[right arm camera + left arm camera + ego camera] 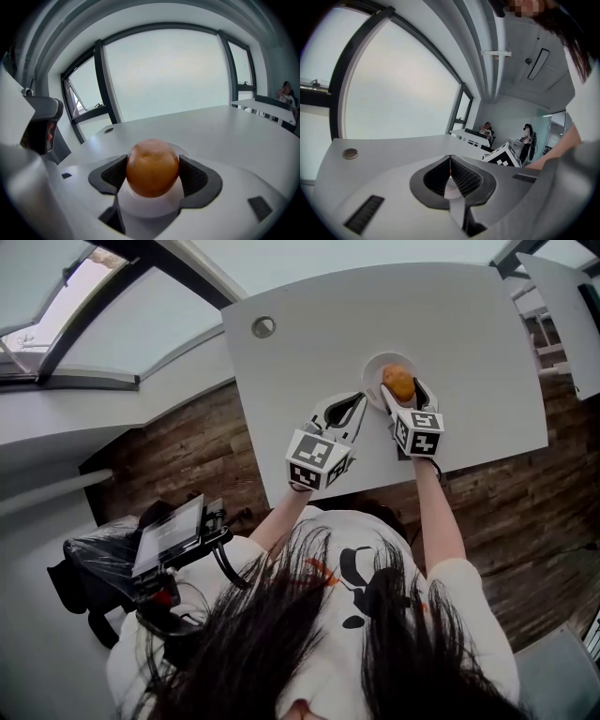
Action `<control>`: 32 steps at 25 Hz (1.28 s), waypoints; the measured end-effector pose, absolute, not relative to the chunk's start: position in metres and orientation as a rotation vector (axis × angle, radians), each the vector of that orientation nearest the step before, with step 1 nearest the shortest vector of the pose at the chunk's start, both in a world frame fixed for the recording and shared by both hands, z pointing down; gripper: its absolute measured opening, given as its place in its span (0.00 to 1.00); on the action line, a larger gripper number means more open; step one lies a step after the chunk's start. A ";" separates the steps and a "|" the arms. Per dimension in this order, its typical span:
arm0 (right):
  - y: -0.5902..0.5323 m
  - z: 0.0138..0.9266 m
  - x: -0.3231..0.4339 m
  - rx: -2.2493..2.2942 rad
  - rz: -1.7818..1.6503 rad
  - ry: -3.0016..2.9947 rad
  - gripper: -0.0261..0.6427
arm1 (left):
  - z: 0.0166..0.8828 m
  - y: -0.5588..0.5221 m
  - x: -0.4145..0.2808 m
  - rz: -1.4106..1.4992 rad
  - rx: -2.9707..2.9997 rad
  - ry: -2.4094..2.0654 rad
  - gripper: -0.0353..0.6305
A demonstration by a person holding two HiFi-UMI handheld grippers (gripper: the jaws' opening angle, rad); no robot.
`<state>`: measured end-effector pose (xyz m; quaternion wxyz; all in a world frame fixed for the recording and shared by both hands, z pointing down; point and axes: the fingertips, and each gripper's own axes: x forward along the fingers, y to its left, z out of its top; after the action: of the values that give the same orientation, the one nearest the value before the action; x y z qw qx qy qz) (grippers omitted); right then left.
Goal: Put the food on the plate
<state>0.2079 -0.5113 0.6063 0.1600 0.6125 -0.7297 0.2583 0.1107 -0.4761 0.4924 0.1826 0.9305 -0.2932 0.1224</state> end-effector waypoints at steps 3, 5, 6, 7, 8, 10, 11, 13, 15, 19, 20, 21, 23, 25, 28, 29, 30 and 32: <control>-0.510 0.607 0.208 1.745 0.782 -2.092 0.54 | 0.492 -0.476 0.112 0.342 2.626 -0.821 0.06; -0.510 0.608 0.208 1.741 0.804 -2.084 0.54 | 0.493 -0.476 0.112 0.342 2.626 -0.819 0.06; -0.509 0.608 0.208 1.740 0.816 -2.079 0.54 | 0.493 -0.476 0.112 0.342 2.626 -0.819 0.06; -0.509 0.609 0.208 1.739 0.830 -2.075 0.54 | 0.494 -0.476 0.112 0.341 2.625 -0.819 0.06; -0.507 0.610 0.208 1.738 0.845 -2.071 0.54 | 0.494 -0.476 0.111 0.339 2.624 -0.820 0.06; -0.504 0.610 0.208 1.732 0.867 -2.068 0.54 | 0.493 -0.476 0.110 0.332 2.622 -0.819 0.06; -0.502 0.609 0.207 1.727 0.870 -2.069 0.54 | 0.493 -0.476 0.110 0.330 2.621 -0.819 0.06; -0.500 0.607 0.207 1.715 0.874 -2.076 0.54 | 0.493 -0.477 0.110 0.331 2.622 -0.821 0.06; -0.497 0.606 0.206 1.711 0.888 -2.080 0.54 | 0.494 -0.477 0.110 0.331 2.619 -0.820 0.06; -0.483 0.600 0.210 1.761 0.904 -2.071 0.54 | 0.494 -0.473 0.110 0.324 2.615 -0.808 0.06; -0.480 0.597 0.210 1.778 0.905 -2.074 0.54 | 0.494 -0.473 0.110 0.322 2.616 -0.805 0.06; -0.477 0.593 0.210 1.795 0.902 -2.078 0.54 | 0.495 -0.472 0.109 0.322 2.618 -0.802 0.06; -0.470 0.584 0.209 1.825 0.881 -2.084 0.54 | 0.496 -0.471 0.107 0.318 2.620 -0.796 0.06; -0.462 0.575 0.205 1.851 0.850 -2.088 0.54 | 0.497 -0.469 0.105 0.312 2.615 -0.790 0.06; -0.448 0.560 0.200 1.880 0.802 -2.107 0.53 | 0.498 -0.462 0.105 0.311 2.613 -0.772 0.06; -0.443 0.555 0.198 1.893 0.794 -2.112 0.53 | 0.498 -0.459 0.105 0.311 2.613 -0.766 0.06; -0.438 0.552 0.197 1.905 0.791 -2.116 0.53 | 0.499 -0.456 0.106 0.311 2.611 -0.759 0.06; -0.430 0.546 0.194 1.926 0.796 -2.124 0.53 | 0.500 -0.452 0.106 0.310 2.609 -0.746 0.06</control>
<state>0.1936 -0.4300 0.5456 0.0829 0.6450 -0.7113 0.2667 0.1064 -0.4525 0.5001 0.2035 0.9352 -0.2675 0.1113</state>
